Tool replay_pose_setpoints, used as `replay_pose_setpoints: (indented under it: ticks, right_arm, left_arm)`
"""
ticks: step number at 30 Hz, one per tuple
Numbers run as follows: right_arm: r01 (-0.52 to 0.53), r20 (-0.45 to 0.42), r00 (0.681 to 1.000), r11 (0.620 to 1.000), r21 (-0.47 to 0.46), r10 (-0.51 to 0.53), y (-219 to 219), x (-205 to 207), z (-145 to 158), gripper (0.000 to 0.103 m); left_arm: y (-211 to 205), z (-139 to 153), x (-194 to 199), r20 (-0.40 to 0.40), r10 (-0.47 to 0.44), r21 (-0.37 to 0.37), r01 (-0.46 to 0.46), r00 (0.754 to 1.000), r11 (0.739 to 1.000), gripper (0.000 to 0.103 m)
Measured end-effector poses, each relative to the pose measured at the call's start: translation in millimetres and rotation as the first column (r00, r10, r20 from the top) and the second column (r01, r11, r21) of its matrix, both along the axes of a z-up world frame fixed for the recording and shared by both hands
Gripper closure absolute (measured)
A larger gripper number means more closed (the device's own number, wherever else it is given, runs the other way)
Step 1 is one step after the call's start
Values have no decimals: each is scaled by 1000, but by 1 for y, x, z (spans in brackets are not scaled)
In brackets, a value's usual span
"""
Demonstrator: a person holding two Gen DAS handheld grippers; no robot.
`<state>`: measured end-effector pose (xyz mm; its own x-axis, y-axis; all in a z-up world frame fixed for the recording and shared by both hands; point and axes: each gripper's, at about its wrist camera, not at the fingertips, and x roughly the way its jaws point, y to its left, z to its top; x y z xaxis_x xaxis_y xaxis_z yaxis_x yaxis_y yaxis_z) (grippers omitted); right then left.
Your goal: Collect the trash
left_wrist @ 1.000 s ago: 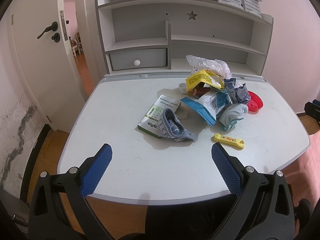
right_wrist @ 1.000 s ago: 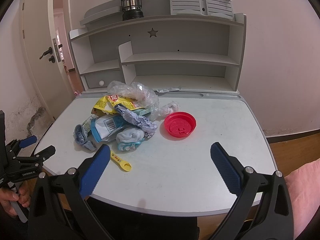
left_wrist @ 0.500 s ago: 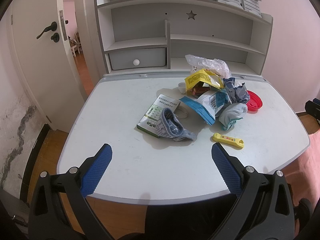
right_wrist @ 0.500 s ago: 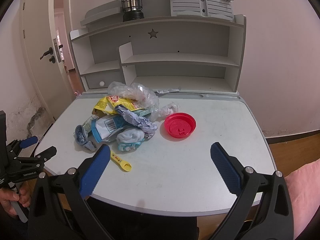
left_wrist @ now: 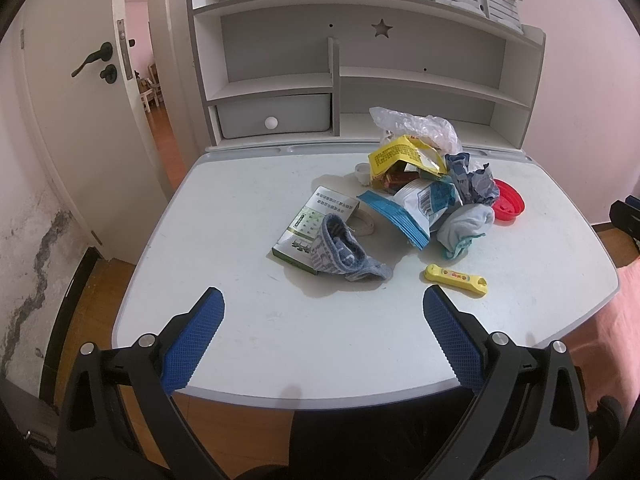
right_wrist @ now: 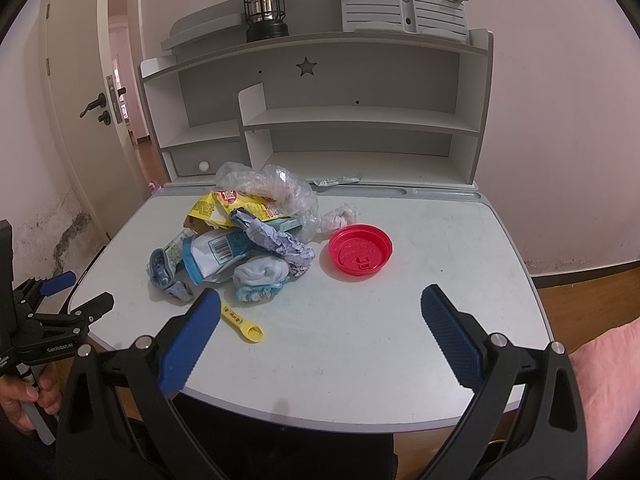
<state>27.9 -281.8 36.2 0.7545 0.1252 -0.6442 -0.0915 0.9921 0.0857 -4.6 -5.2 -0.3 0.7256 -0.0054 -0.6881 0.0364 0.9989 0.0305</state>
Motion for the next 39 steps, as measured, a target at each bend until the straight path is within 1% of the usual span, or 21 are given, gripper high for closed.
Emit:
replay_pose_setpoints:
  ticks: [12,16,19,23,28,30,31,32,33,34,35,36,37,38,39]
  right_arm:
    - [-2,0,1000,1000,-3,2,0,-1,0,6]
    - [-31,-3,1000,999,6,31,0,-1,-2,6]
    - [-50,-10,999,999,-10,50,5,3,-8,6]
    - [-73,-21,997,996,-56,72,13,9,-19,6]
    - [-102,-63,993,993,-55,98,15,20,-37,6]
    - [-106,-78,992,993,-48,102,15,24,-45,6]
    - [-110,-87,991,993,-42,106,15,26,-49,6]
    - [-114,-94,990,993,-37,110,15,27,-53,6]
    - [-118,-102,988,993,-30,114,14,28,-58,6]
    - [-121,-108,987,992,-22,118,15,29,-61,6]
    - [-128,-119,985,992,-11,126,16,31,-66,6]
    - [-136,-132,982,991,0,135,17,33,-71,6]
    - [-145,-145,979,989,9,145,18,35,-75,6]
    - [-152,-153,976,988,15,152,21,37,-79,6]
    - [-166,-160,973,986,19,167,26,39,-81,6]
  left_arm:
    - [0,-3,1,-8,-1,1,1,1000,1000,6]
    - [3,-8,5,-22,-17,-19,17,1000,1000,6]
    - [5,-15,11,-33,-28,-30,27,999,999,6]
    - [1,-27,31,-63,-48,-50,45,997,998,6]
    - [-4,-40,72,-94,-38,-34,35,995,999,7]
    - [-5,-45,86,-99,-30,-22,28,995,999,14]
    - [-4,-47,90,-106,-27,-21,25,994,999,24]
    - [-2,-50,93,-113,-28,-28,25,993,999,33]
    - [-1,-54,97,-123,-35,-40,30,992,999,37]
    - [0,-58,99,-140,-41,-44,35,989,998,51]
    - [2,-61,101,-149,-44,-48,38,988,998,68]
    - [5,-62,101,-149,-55,-68,45,987,997,74]
    - [6,-61,100,-144,-63,-80,52,988,995,84]
    - [8,-58,97,-128,-64,-74,55,990,996,93]
    - [8,-55,94,-113,-67,-65,60,991,996,94]
